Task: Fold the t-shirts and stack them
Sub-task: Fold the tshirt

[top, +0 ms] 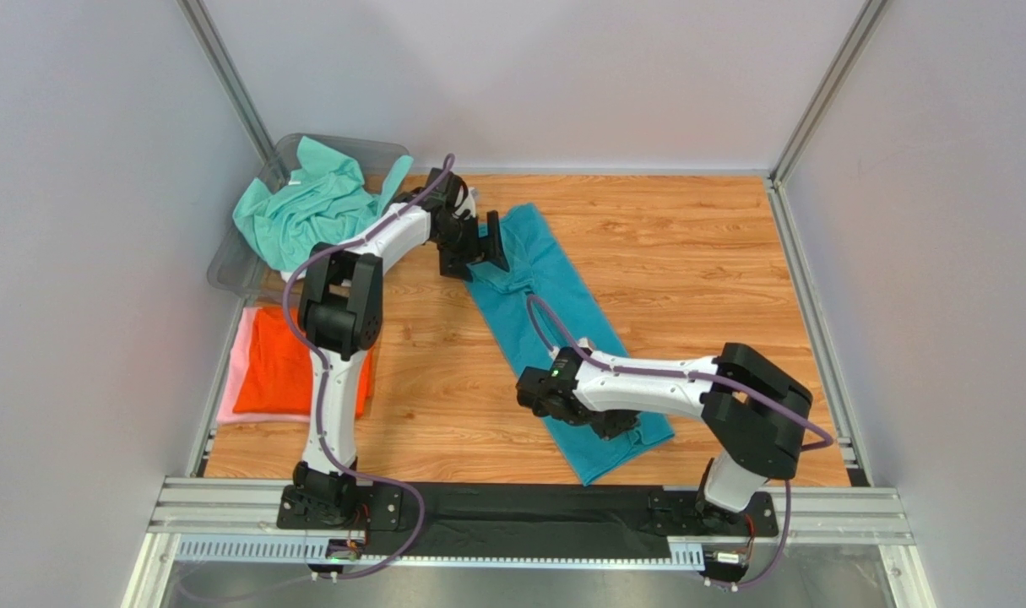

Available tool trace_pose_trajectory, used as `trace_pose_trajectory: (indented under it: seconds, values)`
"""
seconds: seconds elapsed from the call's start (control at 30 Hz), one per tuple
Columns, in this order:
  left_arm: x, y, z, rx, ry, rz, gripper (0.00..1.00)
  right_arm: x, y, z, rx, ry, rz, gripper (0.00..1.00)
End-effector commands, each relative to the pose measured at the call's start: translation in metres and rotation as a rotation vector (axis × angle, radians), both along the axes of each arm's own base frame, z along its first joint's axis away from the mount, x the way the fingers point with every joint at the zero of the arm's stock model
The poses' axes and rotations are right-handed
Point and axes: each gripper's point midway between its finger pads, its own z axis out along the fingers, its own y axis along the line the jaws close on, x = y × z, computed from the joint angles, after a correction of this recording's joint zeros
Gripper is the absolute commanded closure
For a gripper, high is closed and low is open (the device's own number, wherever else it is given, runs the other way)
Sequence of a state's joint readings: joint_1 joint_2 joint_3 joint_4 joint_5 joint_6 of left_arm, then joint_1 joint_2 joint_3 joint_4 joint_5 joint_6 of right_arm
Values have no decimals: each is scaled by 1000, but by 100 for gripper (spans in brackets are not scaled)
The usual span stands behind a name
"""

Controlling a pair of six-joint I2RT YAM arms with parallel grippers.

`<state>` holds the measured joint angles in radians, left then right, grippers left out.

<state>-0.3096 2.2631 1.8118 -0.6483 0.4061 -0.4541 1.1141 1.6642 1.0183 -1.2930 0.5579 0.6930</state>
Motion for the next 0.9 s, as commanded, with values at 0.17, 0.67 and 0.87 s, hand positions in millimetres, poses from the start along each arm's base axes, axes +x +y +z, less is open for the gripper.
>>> trace_pose_trajectory:
  seconds: [0.17,0.67,0.87]
  values:
    - [0,16,-32,65,45,6,0,-9,26,-25,54,10,80,85]
    - [1,20,-27,67,37,2,0,-19,83,8,586,39,-21,42]
    - [2,19,-26,61,37,-6,0,-6,31,-14,734,46,-444,50]
